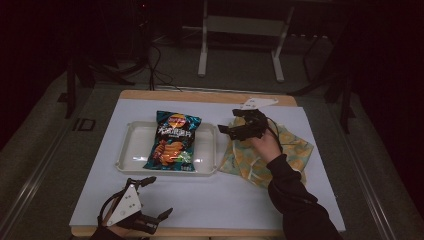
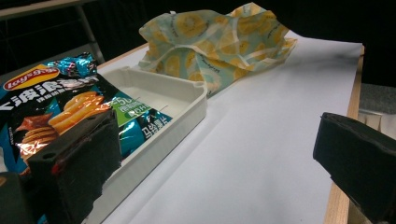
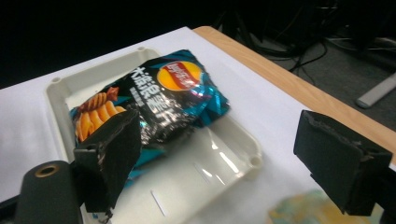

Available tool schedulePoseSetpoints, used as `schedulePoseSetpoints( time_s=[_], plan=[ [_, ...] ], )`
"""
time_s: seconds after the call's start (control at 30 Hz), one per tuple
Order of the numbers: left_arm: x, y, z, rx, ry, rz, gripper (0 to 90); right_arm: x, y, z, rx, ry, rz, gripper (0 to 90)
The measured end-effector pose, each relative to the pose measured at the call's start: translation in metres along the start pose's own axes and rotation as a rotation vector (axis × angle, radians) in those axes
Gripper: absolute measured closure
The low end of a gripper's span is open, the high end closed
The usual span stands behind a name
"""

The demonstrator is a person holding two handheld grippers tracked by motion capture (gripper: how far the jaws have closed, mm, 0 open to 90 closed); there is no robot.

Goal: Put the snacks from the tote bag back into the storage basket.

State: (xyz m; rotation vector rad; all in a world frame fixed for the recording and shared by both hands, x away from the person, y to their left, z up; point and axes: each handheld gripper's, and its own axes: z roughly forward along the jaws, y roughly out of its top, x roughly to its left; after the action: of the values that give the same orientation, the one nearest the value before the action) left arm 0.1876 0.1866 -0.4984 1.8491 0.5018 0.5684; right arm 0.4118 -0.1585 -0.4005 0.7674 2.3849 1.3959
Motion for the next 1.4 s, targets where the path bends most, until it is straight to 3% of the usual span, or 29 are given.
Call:
schedulePoseSetpoints(
  time_s=[0.1,0.33,0.43,0.47,0.67,0.87,1.03,1.17,1.3,1.4],
  plan=[
    [0.000,0.000,0.000,0.000,0.001,-0.001,1.4,-0.006,-0.006,-0.009,-0.007,-0.009,0.009,14.8],
    [0.000,0.000,0.000,0.000,0.001,-0.003,1.4,-0.023,-0.030,-0.042,-0.042,-0.094,0.050,14.8],
    [0.000,0.000,0.000,0.000,0.003,-0.004,1.4,-0.026,-0.035,-0.050,-0.047,-0.106,0.053,14.1],
    [0.000,0.000,0.000,0.000,0.003,-0.003,1.4,-0.027,-0.040,-0.059,-0.050,-0.133,0.050,14.1],
    [0.000,0.000,0.001,0.002,0.002,-0.003,1.4,-0.028,-0.054,-0.081,-0.075,-0.180,0.070,14.1],
    [0.000,0.000,0.001,0.002,0.002,-0.002,1.4,-0.030,-0.071,-0.101,-0.062,-0.208,0.073,14.2],
    [0.000,0.000,0.001,0.005,0.000,-0.005,1.4,-0.025,-0.086,-0.118,-0.083,-0.259,0.091,14.1],
    [0.000,0.000,0.002,0.005,-0.001,-0.004,1.4,-0.021,-0.100,-0.126,-0.094,-0.294,0.118,14.1],
    [0.000,0.000,0.002,0.006,0.000,-0.005,1.4,-0.016,-0.115,-0.131,-0.088,-0.338,0.116,14.2],
    [0.000,0.000,0.002,0.008,-0.002,-0.004,1.4,-0.016,-0.124,-0.134,-0.087,-0.342,0.133,14.2]
  ],
)
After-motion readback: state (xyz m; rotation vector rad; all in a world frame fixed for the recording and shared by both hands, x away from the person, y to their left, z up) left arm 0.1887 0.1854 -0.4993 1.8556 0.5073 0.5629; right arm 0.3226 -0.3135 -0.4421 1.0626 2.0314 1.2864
